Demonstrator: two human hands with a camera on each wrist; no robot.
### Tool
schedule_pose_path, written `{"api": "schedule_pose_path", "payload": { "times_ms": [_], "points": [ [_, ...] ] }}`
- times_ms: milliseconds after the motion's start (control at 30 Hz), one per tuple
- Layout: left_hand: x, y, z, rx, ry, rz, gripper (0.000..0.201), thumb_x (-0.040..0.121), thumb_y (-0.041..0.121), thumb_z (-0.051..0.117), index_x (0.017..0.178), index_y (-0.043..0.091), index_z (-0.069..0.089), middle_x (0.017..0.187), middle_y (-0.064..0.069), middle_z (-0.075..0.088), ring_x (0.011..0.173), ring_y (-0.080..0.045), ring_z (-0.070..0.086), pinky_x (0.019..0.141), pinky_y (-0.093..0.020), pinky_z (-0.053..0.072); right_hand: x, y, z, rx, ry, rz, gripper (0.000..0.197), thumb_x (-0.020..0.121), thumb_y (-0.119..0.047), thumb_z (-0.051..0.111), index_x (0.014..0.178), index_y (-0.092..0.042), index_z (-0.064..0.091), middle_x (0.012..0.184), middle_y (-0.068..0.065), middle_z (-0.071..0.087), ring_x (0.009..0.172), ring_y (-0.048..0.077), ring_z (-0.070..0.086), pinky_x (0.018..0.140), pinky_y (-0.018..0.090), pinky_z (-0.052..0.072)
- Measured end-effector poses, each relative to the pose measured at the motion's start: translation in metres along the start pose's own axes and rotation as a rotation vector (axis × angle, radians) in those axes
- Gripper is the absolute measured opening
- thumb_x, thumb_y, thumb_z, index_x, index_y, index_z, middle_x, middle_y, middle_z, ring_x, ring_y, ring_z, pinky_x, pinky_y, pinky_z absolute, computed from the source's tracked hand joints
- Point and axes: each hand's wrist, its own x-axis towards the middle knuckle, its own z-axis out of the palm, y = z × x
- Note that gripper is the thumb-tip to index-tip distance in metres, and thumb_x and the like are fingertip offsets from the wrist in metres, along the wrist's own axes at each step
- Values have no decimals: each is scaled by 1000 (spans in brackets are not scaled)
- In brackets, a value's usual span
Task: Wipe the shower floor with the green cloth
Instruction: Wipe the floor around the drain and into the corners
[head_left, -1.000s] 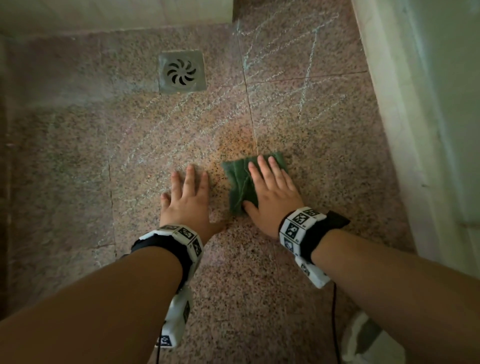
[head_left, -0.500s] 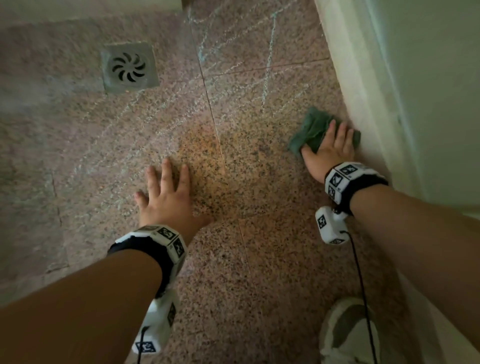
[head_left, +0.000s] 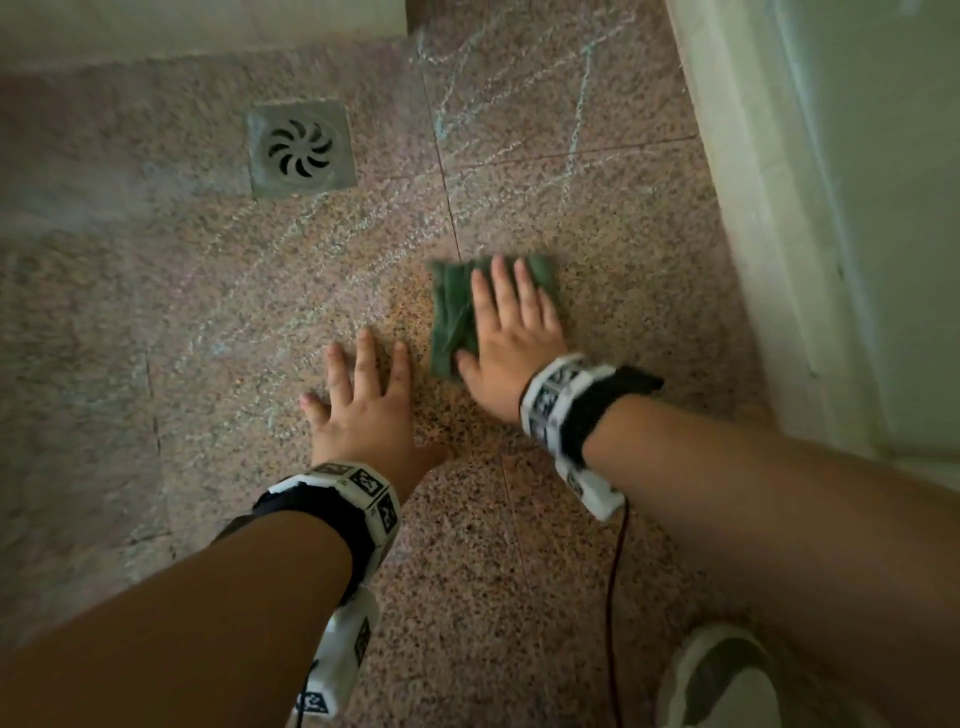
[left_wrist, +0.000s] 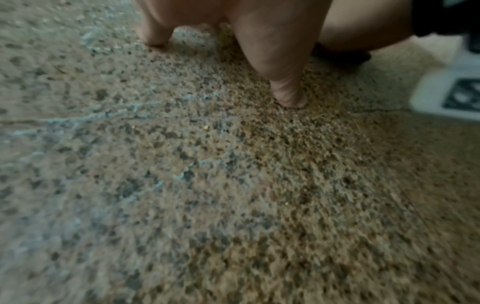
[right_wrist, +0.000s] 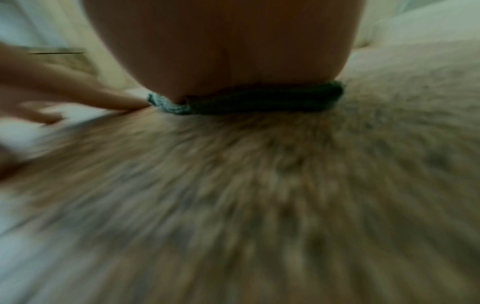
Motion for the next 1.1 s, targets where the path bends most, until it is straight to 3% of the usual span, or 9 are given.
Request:
{"api": "schedule_pose_path", "payload": {
  "times_ms": [100, 200, 267, 500, 700, 767, 933, 1033, 1100],
  "points": [
    [0, 0, 0, 7, 1, 1, 121, 76, 72, 62, 154, 26, -18, 159, -5, -29, 146, -36, -23, 116, -64, 6, -48, 3, 21, -37, -40, -60, 84, 95, -53, 38, 156, -15, -6, 163, 8, -14, 149, 27, -15, 122, 45, 1],
    [0, -2, 0, 4, -13, 9, 122, 76, 70, 64, 154, 26, -20, 158, -5, -31, 146, -36, -24, 117, -64, 5, -65, 29, 28, -41, -105, -15, 78, 98, -54, 25, 152, -21, -19, 159, 1, -28, 146, 22, -27, 121, 43, -6],
    [1, -2, 0, -4, -17, 17, 121, 78, 67, 65, 153, 26, -20, 158, -5, -32, 146, -36, -25, 117, -63, 5, -59, 54, 24, -7, -90, 106, 74, 99, -54, 19, 151, -21, -22, 158, 2, -30, 146, 23, -26, 121, 44, -6],
    [1, -1, 1, 0, -37, 12, 123, 78, 67, 64, 151, 25, -25, 156, -6, -36, 145, -37, -26, 117, -64, 6, -1, 111, -7, 160, 65, 539, 76, 99, -52, 29, 155, -18, -10, 163, 4, -17, 149, 24, -14, 121, 43, -1],
    [2, 0, 0, 15, -35, 6, 124, 76, 69, 65, 152, 23, -22, 157, -7, -33, 145, -40, -25, 116, -65, 5, 15, 98, -14, 173, 55, 636, 79, 99, -49, 32, 155, -14, -12, 162, 9, -19, 149, 29, -16, 121, 46, 0],
    [3, 0, 0, 20, -26, 7, 124, 76, 70, 65, 153, 23, -21, 157, -7, -32, 145, -40, -24, 115, -66, 6, 17, 76, -17, 152, 28, 555, 82, 97, -50, 30, 154, -12, -15, 161, 11, -21, 148, 32, -17, 121, 49, -1],
    [2, 1, 0, -3, -15, 5, 125, 72, 74, 64, 154, 25, -16, 160, -6, -28, 146, -39, -22, 115, -66, 7, -20, -20, 13, 65, -13, 18, 82, 96, -50, 31, 154, -12, -14, 160, 11, -22, 147, 31, -20, 120, 47, -6],
    [2, -1, 0, -7, -10, 9, 123, 73, 75, 63, 155, 26, -14, 160, -5, -27, 146, -38, -22, 116, -66, 7, -30, -9, 17, 22, -22, -105, 74, 99, -48, 28, 156, -18, -7, 163, 4, -16, 149, 24, -16, 120, 43, -4],
    [3, -1, 1, -1, -10, 17, 124, 73, 72, 66, 154, 25, -16, 159, -5, -29, 146, -38, -23, 116, -65, 6, -8, 30, 8, -92, 31, -63, 70, 99, -49, 17, 155, -15, -9, 162, 8, -15, 149, 27, -12, 122, 47, -1]
  ]
}}
